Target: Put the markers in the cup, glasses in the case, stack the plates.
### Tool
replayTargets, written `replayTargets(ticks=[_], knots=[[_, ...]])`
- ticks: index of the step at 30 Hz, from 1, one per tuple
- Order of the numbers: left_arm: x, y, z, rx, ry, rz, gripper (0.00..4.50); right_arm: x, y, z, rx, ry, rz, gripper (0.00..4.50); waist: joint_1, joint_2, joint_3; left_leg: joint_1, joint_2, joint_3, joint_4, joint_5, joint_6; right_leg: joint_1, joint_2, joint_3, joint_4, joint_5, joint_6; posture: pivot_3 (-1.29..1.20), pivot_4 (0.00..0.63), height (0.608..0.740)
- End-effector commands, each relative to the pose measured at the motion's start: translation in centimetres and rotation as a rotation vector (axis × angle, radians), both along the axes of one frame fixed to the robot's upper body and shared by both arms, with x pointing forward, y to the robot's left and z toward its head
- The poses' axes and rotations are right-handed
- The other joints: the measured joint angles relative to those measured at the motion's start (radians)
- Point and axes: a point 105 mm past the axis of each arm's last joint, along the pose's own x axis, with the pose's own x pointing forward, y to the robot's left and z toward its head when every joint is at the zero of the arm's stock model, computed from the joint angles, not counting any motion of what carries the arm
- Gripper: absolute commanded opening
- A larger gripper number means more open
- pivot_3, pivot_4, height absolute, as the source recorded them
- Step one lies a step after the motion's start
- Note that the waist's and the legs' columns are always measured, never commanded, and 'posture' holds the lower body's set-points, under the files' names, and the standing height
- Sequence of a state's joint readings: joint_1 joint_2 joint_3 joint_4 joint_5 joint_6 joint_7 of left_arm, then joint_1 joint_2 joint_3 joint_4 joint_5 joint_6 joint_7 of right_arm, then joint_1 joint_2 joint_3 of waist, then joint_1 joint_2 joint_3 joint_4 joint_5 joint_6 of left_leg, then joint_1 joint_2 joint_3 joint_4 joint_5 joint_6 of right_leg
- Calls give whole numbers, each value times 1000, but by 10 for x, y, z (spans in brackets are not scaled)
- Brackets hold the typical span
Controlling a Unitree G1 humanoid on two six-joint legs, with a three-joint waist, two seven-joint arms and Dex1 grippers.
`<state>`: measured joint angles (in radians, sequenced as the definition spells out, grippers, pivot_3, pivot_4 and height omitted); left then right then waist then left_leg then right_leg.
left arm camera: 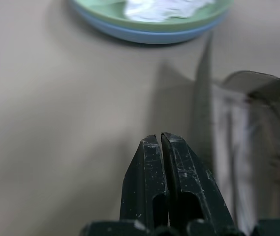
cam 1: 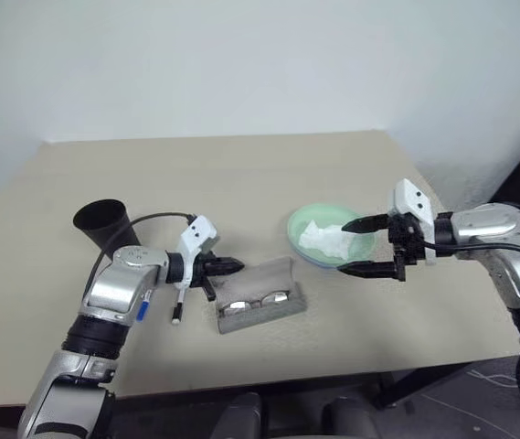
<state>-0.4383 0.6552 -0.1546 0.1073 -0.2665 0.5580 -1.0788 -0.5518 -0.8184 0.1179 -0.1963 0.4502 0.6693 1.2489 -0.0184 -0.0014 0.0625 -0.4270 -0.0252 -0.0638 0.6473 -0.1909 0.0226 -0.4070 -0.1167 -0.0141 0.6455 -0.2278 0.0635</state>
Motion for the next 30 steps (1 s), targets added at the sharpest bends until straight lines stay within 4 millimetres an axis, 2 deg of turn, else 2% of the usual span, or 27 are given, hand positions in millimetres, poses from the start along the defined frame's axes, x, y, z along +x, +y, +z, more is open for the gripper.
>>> replayTargets(ticks=[1, 11, 17, 20, 25, 27, 30], knots=[[-7, -3, 7, 16, -21, -51, 19, -3, -7, 11, 3, -43, 6, 4500, 0, 1, 0, 0, 0, 0, 0, 0, 0, 0, 0, 0, 0, 0, 0, 0, 0, 704], [-56, -16, -12, 48, 84, -199, 19, 0, -10, 11, -5, -66, -22, 4500, 1, 1, 0, 0, 0, 1, 0, -1, 0, -1, -1, 0, 0, 0, 0, 0, 0, 704], [-63, -15, -19, 45, 99, -172, 19, 2, -9, 11, -8, -71, -29, 4500, 1, 1, 0, 1, 0, 1, 0, -1, 1, 0, -2, 0, -1, 0, 0, 0, 0, 704], [-64, -11, -5, -1, 78, -159, 19, 4, -9, 9, -12, -73, -35, 4500, 0, 1, 0, 1, 0, 1, 0, -1, 1, 0, -2, 0, -1, 0, 0, 0, 0, 704], [-57, 15, 15, 2, 23, -45, 19, 3, -8, 8, -14, -71, -37, 4500, 0, 1, 0, 0, 0, 1, 0, -1, 1, -1, -1, 0, 0, 0, 0, 0, 0, 704], [-62, 23, 19, -4, 39, -24, 19, 3, -9, 7, -17, -72, -39, 4500, 0, 1, 0, 0, 0, 1, 0, -1, 1, -1, -2, 0, 0, 0, 0, 0, 0, 704], [-63, 39, 31, -15, 25, 64, 599, 4, -10, 8, -18, -73, -44, 4500, 1, 1, 0, 0, 0, 1, 0, -2, 1, -2, -2, 0, -1, 0, 0, 0, 0, 704]])
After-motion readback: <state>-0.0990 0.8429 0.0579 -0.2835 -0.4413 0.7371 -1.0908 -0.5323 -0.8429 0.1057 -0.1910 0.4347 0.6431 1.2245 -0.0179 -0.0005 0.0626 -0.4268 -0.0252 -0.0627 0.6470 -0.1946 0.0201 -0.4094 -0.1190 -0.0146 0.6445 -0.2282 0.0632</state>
